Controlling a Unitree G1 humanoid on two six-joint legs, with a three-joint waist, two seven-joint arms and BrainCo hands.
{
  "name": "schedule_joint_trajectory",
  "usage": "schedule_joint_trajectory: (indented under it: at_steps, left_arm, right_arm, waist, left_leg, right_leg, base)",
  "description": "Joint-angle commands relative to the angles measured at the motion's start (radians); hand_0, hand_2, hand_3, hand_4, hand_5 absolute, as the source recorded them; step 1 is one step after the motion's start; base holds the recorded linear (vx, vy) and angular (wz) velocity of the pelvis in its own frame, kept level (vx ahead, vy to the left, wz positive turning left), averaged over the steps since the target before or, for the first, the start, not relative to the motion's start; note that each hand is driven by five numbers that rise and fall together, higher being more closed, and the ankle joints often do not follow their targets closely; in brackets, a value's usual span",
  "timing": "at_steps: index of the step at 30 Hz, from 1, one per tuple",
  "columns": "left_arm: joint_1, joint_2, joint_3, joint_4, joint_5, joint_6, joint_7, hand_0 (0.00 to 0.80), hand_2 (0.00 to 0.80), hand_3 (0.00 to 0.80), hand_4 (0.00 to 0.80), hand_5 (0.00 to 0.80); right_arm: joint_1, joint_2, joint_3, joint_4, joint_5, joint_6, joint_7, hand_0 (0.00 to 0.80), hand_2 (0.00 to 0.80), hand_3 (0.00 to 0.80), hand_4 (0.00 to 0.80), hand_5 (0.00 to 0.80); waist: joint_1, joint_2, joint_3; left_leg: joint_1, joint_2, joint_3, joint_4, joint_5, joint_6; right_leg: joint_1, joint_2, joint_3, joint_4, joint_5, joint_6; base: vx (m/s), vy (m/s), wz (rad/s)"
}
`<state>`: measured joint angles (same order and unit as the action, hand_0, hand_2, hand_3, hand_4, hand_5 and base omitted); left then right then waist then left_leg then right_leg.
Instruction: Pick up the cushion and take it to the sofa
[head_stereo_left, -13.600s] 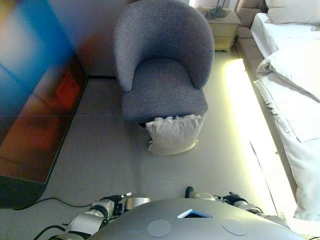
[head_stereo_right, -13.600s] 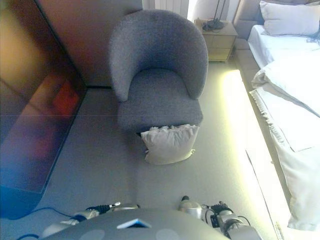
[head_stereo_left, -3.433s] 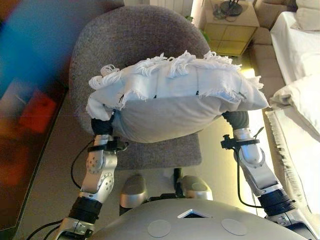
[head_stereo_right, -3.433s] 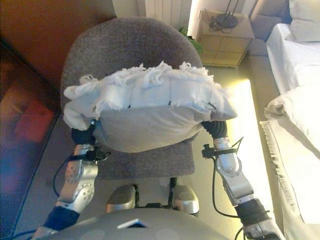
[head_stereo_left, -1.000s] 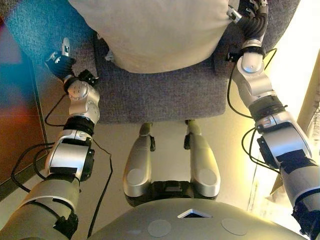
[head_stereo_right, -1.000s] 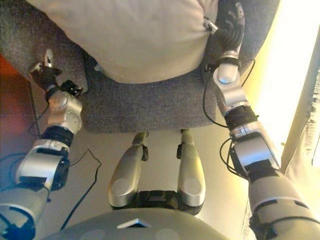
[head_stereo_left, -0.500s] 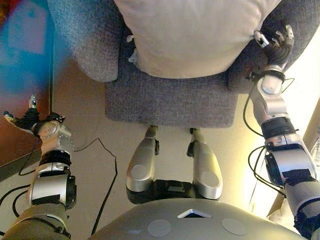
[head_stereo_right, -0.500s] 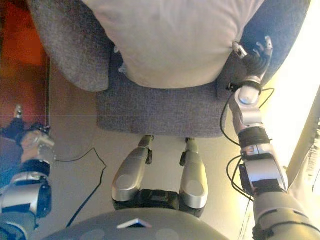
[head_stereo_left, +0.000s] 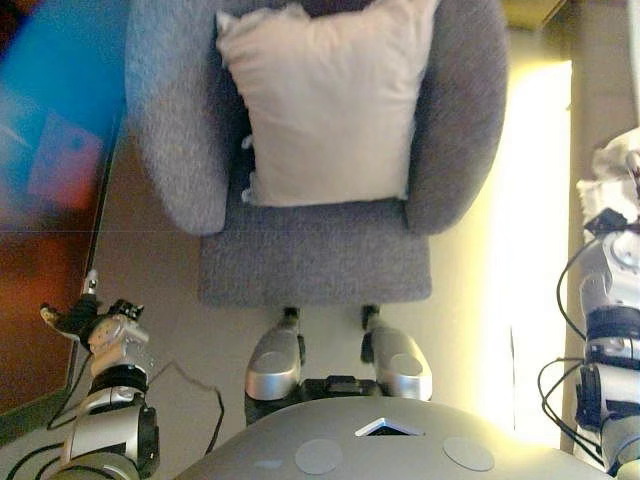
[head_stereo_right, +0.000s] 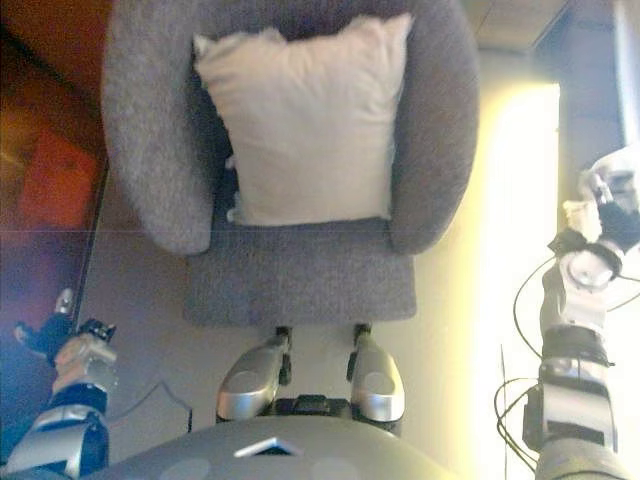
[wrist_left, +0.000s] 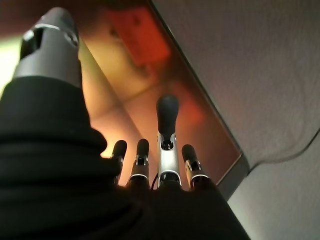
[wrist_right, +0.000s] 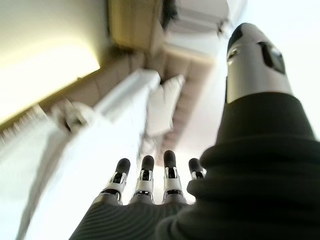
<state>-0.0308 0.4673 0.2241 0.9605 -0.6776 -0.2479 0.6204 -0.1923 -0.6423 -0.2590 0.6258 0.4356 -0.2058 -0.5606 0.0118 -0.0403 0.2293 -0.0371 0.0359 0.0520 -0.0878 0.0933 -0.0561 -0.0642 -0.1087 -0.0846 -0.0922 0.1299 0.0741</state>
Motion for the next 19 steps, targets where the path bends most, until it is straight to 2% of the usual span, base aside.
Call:
schedule_joint_trajectory:
  at_steps: [1,5,9,10,15,19]
  left_arm:
    - [0.033,0.002,0.028,0.082,0.084,0.002,-0.026,0.000,0.000,0.000,0.000,0.000]
    - [0.083,-0.043,0.038,0.113,0.077,0.026,-0.073,0.000,0.000,0.000,0.000,0.000]
    - [0.145,-0.102,0.039,0.149,0.093,0.068,-0.202,0.000,0.000,0.000,0.000,0.000]
    - [0.154,-0.118,0.028,0.178,0.094,0.076,-0.252,0.000,0.000,0.000,0.000,0.000]
    - [0.150,-0.182,-0.067,0.313,0.150,0.154,-0.407,0.000,0.000,0.000,0.000,0.000]
    - [0.133,-0.237,-0.148,0.366,0.201,0.218,-0.454,0.000,0.000,0.000,0.000,0.000]
  right_arm:
    - [0.066,-0.049,-0.042,-0.029,-0.040,0.033,-0.001,0.000,0.000,0.000,0.000,0.000]
    - [0.178,0.034,-0.041,0.049,-0.049,0.100,0.022,0.000,0.000,0.000,0.000,0.000]
    - [0.286,0.205,0.017,0.225,-0.030,0.071,0.098,0.000,0.000,0.000,0.000,0.000]
    - [0.302,0.247,0.045,0.295,-0.029,0.051,0.108,0.000,0.000,0.000,0.000,0.000]
    - [0.306,0.349,0.143,0.504,-0.075,0.161,0.207,0.000,0.000,0.000,0.000,0.000]
    - [0.298,0.408,0.215,0.621,-0.136,0.198,0.268,0.000,0.000,0.000,0.000,0.000]
  waist:
    - [-0.004,-0.009,-0.075]
    - [-0.015,-0.014,-0.105]
    - [-0.019,-0.018,-0.131]
    - [-0.019,-0.018,-0.138]
    - [-0.023,-0.009,-0.153]
    - [-0.025,0.001,-0.162]
  left_leg:
    - [0.023,0.010,-0.011,0.062,-0.137,-0.028]
    - [0.061,0.013,-0.006,0.054,-0.138,-0.026]
    - [0.114,0.015,0.000,0.034,-0.138,-0.016]
    - [0.125,0.013,0.000,0.031,-0.139,-0.014]
    - [0.159,0.007,0.004,0.020,-0.135,-0.002]
    - [0.176,-0.001,-0.001,0.001,-0.136,0.008]
  right_leg:
    - [0.022,-0.045,-0.012,0.056,-0.102,0.055]
    - [0.061,-0.039,-0.011,0.050,-0.106,0.051]
    - [0.113,-0.028,-0.009,0.039,-0.110,0.045]
    - [0.126,-0.025,-0.008,0.036,-0.112,0.043]
    - [0.164,-0.016,-0.011,0.033,-0.112,0.034]
    - [0.181,-0.011,-0.017,0.027,-0.114,0.032]
  base:
    - [0.130,0.009,-0.03]
    - [0.067,0.003,-0.02]
    - [0.070,-0.032,-0.02]
    - [0.020,-0.034,-0.03]
    - [-0.001,-0.004,-0.01]
    - [-0.008,-0.002,0.00]
